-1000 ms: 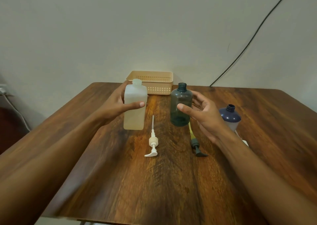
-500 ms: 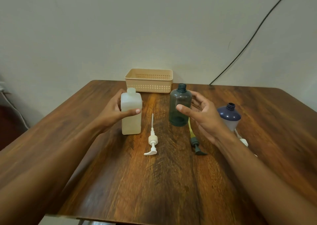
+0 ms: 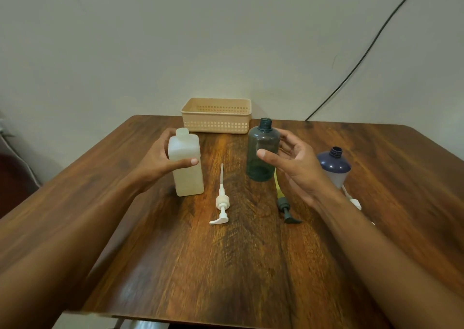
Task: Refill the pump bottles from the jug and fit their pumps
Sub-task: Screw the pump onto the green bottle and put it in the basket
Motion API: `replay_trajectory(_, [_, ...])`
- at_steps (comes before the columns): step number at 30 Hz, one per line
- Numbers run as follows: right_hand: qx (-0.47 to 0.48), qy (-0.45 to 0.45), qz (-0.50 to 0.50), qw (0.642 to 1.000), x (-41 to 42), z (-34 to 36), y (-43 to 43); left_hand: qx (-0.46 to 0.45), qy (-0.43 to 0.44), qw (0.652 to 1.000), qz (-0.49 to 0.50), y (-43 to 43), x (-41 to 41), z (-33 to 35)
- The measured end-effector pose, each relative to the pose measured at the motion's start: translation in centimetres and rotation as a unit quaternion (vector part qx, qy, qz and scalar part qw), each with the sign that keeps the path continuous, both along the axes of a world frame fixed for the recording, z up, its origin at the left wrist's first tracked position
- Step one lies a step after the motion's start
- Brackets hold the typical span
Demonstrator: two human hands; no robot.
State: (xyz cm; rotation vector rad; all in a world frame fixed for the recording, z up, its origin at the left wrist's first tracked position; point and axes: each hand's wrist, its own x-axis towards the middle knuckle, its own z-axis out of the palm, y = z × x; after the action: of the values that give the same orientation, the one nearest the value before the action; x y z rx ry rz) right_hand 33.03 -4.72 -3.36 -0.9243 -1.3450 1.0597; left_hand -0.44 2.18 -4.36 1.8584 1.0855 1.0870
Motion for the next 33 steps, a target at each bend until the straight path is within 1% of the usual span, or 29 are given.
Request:
replay_trajectory(4, [0.009,0.002,0.004,1.000,0.0,0.6,-0.4,0.093,0.004,0.995,0.022,-1.1,0.2,4.1])
replay_trajectory(7, [0.015,0.009,0.005,1.000,0.0,1.3,-0.7,0.213,0.053,0.974,0.051,-2.6,1.6,7.7])
replay_trajectory(8, [0.018,0.011,0.004,1.000,-0.1,1.5,-0.7,0.245,0.066,0.966,0.047,-3.3,2.4,8.6])
replay_trajectory(10, [0.026,0.011,0.003,1.000,-0.4,1.9,-0.9,0.267,0.084,0.960,0.008,-4.8,4.3,9.6])
replay_trajectory(12, [0.030,0.010,-0.001,1.000,-0.8,2.1,-1.2,0.247,0.094,0.964,-0.041,-6.0,6.5,9.5])
replay_trajectory(14, [0.032,0.006,-0.005,0.999,-1.1,2.4,-1.4,0.209,0.105,0.970,-0.067,-6.7,8.6,8.6])
replay_trajectory(16, [0.033,0.000,-0.009,0.999,-1.3,2.7,-1.7,0.170,0.112,0.977,-0.069,-7.1,10.4,7.5])
replay_trajectory(18, [0.035,-0.001,-0.004,0.999,-1.4,3.1,-1.9,0.152,0.099,0.981,-0.065,-7.1,11.6,6.6])
replay_trajectory(22, [0.034,-0.001,-0.006,0.999,-1.5,3.4,-2.3,0.162,0.059,0.985,-0.025,-6.6,12.9,5.4])
replay_trajectory(26, [0.037,-0.010,-0.009,0.999,-1.2,3.4,-2.4,0.179,0.040,0.983,0.001,-6.8,13.3,4.9])
replay_trajectory(30, [0.025,-0.044,0.011,0.999,-0.1,3.3,-2.1,0.170,0.028,0.985,0.011,-6.8,13.5,4.5])
replay_trajectory(32, [0.024,-0.094,0.005,0.995,1.0,3.3,-2.0,0.156,0.021,0.987,0.014,-6.7,13.4,4.5])
replay_trajectory(33, [0.038,-0.141,-0.009,0.989,1.7,3.3,-1.9,0.150,0.017,0.988,0.016,-6.7,13.3,4.5])
